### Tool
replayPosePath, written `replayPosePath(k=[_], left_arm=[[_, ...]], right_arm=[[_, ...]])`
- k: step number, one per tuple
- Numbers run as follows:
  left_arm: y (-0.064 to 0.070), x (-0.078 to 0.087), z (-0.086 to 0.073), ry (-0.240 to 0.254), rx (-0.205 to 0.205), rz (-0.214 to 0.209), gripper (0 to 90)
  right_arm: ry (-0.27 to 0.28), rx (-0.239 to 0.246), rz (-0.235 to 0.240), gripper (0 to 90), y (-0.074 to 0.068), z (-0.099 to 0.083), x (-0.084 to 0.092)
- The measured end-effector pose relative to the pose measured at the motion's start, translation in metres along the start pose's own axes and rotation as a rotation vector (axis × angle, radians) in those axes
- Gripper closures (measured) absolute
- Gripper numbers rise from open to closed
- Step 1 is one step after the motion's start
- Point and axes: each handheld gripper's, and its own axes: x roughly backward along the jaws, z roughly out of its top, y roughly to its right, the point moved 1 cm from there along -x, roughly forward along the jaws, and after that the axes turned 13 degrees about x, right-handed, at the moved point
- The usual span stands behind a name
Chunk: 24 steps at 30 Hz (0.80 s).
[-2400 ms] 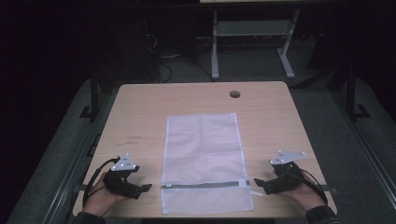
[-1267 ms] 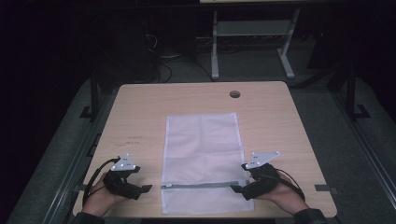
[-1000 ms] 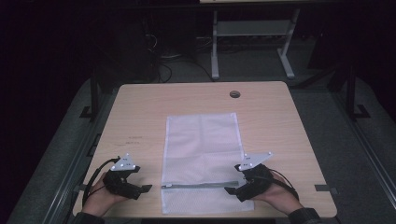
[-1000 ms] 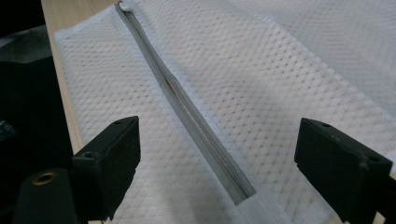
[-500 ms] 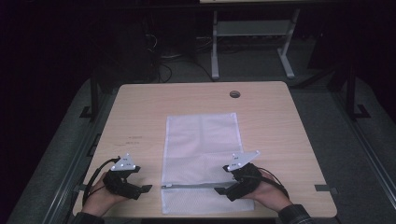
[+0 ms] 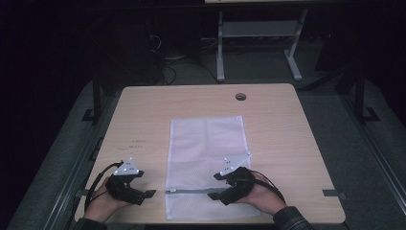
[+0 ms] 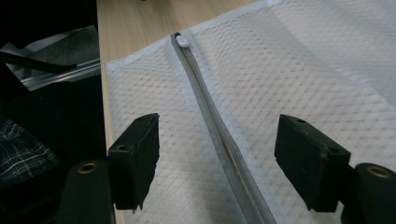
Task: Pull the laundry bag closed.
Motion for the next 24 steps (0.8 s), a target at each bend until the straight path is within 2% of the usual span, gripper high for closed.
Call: replayPosePath(k=[5,12,16,24], left_arm=[[0.0,0.0,0.0,-0.001,0.0,0.002,13.2],[0.0,0.001,0.0,0.002,0.001,0.001,13.2],[0.0,0.002,0.0,0.003,-0.001,0.002,13.2],[0.0,0.002,0.0,0.006,0.0,0.001,13.2]], right_arm=[[-0.009,0.01,0.015,31.2,-0.002,0.003,-0.006],[0.007,0.039,0.042,33.8,-0.005,0.015,-0.018],[0.003,0.056,0.074,39.2,-0.006,0.024,-0.027],[0.004,0.075,0.086,40.1,-0.007,0.034,-0.039]])
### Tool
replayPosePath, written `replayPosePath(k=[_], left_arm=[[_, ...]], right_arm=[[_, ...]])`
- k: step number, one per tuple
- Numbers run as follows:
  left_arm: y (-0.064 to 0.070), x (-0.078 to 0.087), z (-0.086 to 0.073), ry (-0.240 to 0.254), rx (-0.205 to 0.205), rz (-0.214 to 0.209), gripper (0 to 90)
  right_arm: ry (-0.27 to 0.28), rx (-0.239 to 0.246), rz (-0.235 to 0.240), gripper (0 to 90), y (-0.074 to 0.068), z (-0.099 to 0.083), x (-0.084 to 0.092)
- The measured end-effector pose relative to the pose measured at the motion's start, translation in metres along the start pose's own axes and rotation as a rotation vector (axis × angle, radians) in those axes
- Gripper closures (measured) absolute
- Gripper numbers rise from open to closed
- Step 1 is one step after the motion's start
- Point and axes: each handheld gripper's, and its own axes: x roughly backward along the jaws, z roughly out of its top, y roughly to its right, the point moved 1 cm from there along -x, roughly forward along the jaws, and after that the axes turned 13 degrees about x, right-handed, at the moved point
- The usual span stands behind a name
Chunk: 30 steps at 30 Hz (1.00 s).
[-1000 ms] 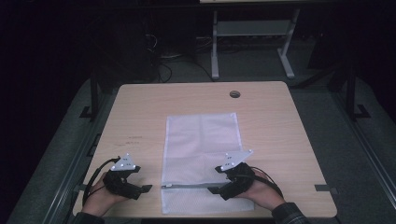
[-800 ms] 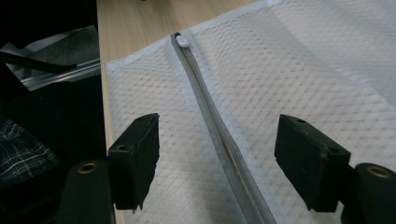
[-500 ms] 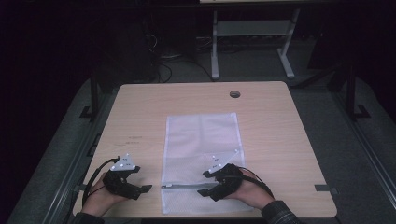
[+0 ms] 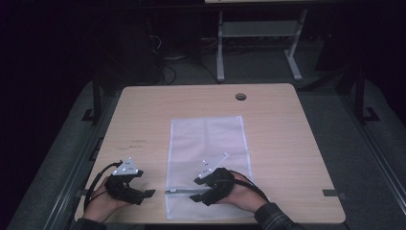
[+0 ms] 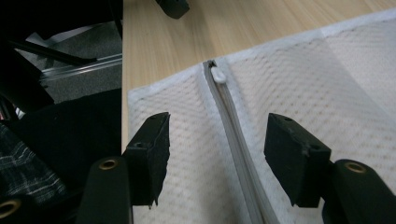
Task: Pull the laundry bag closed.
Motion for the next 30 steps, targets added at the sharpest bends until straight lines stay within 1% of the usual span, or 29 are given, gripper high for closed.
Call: replayPosePath(k=[5,6,11,12,14,17,18,22,24,28,30], left_arm=[[0.0,0.0,0.0,0.0,0.0,-0.002,13.2],[0.0,0.0,0.0,0.001,0.001,-0.003,13.2],[0.0,0.0,0.0,0.003,0.004,-0.003,13.2],[0.0,0.0,0.0,0.003,0.003,-0.004,13.2],[0.0,0.001,0.0,0.003,0.003,-0.005,13.2],[0.0,0.001,0.0,0.004,0.002,-0.005,13.3],[-0.001,0.001,0.0,0.004,0.003,-0.005,13.2],[0.0,0.001,-0.001,0.008,0.007,-0.006,13.3],[0.0,0.001,0.0,0.007,0.005,-0.007,13.4],[-0.001,0.001,-0.001,0.004,0.002,-0.007,13.4],[-0.001,0.001,-0.001,0.005,0.003,-0.006,13.4]], right_arm=[[0.003,0.016,0.02,44.1,0.001,0.007,-0.01],[0.003,0.022,0.025,46.0,0.002,0.01,-0.014],[0.004,0.03,0.031,49.4,0.005,0.016,-0.022],[0.005,0.036,0.037,52.1,0.007,0.018,-0.027],[0.001,0.039,0.041,53.5,0.008,0.021,-0.031],[-0.002,0.04,0.047,55.0,0.01,0.022,-0.036],[-0.004,0.034,0.047,56.7,0.012,0.024,-0.04],[-0.003,0.028,0.045,58.8,0.015,0.025,-0.046],[-0.005,0.031,0.05,61.1,0.017,0.027,-0.053],[-0.02,0.038,0.058,63.5,0.017,0.028,-0.065],[-0.026,0.043,0.059,64.2,0.017,0.028,-0.067]])
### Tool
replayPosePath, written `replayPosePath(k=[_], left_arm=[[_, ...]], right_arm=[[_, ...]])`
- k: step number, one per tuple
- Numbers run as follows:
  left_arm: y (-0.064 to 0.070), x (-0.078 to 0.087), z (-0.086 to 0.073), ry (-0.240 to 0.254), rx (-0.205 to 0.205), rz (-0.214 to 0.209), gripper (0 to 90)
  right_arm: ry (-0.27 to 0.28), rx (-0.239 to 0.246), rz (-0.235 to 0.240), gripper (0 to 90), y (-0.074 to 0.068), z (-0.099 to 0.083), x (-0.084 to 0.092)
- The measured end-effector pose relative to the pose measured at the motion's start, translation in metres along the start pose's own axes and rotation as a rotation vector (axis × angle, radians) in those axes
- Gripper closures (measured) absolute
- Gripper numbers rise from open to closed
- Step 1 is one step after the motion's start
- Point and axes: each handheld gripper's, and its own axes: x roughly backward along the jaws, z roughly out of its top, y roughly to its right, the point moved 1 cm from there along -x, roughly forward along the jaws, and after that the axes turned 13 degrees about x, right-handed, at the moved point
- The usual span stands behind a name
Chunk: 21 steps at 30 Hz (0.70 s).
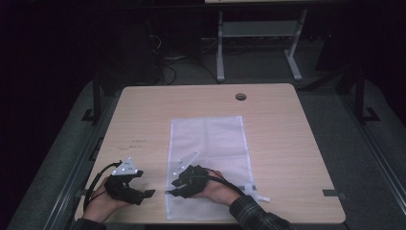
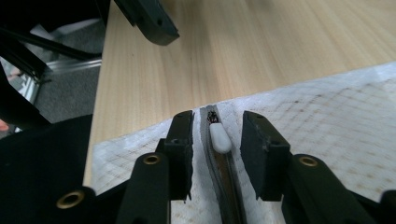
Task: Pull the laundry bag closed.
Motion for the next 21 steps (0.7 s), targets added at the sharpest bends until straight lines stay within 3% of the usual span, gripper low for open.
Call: replayPosePath(k=[6,12,21], left_arm=[[0.0,-0.0001,-0.0003,-0.002,0.003,0.0,13.4],[0.0004,-0.0007,-0.0005,-0.005,0.003,0.0,13.4],[0.0006,-0.0008,-0.0007,-0.008,0.003,-0.003,13.7]], right_arm=[[-0.022,0.002,0.001,69.3,0.0008,-0.0018,-0.0093],[-0.035,0.011,-0.001,80.0,0.0002,-0.0021,-0.0102],[-0.019,0.023,-0.009,81.6,-0.0008,0.0009,-0.0036]])
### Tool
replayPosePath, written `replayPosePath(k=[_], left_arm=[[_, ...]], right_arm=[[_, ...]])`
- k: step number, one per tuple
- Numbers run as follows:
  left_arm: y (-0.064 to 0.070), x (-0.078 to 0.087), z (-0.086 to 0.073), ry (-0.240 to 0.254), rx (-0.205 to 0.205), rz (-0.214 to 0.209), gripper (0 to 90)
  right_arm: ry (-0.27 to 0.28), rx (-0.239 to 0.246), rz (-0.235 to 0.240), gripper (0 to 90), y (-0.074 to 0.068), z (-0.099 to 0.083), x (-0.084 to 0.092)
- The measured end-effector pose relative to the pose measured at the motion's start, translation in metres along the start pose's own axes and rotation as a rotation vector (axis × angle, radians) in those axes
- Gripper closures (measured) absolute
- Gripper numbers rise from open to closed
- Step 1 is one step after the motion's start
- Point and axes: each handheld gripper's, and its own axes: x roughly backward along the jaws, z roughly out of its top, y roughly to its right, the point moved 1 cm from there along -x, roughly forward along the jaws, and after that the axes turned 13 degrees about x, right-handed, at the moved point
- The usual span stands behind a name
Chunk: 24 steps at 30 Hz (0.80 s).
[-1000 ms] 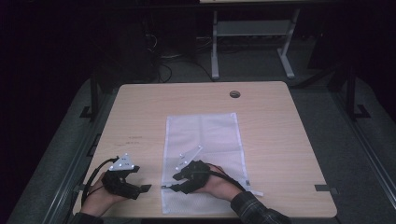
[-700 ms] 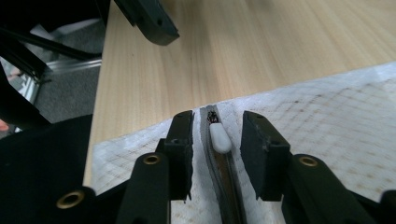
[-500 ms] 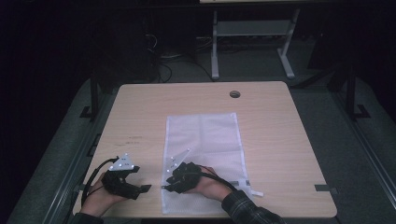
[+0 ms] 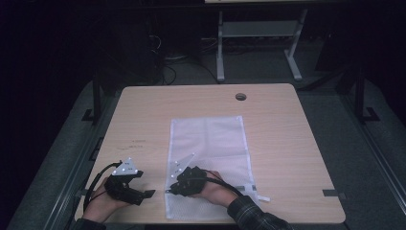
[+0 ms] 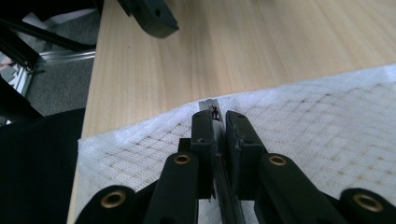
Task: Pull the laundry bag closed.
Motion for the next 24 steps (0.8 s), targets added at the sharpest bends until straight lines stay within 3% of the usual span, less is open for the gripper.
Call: replayPosePath(k=[8,9,16,24], left_arm=[[0.003,0.0,0.001,-0.002,0.009,-0.021,13.8],[0.005,0.0,0.002,0.007,0.018,-0.047,14.0],[0.014,-0.003,0.007,0.017,0.035,-0.114,15.9],[0.024,-0.014,0.012,-0.008,0.051,-0.152,15.9]], right_arm=[[0.019,-0.006,-0.012,82.0,0.002,0.001,0.01],[0.027,-0.004,-0.023,82.1,0.002,0.002,0.012],[0.04,-0.001,-0.045,82.6,0.002,0.004,0.019],[0.052,0.008,-0.063,86.3,0.001,0.007,0.024]])
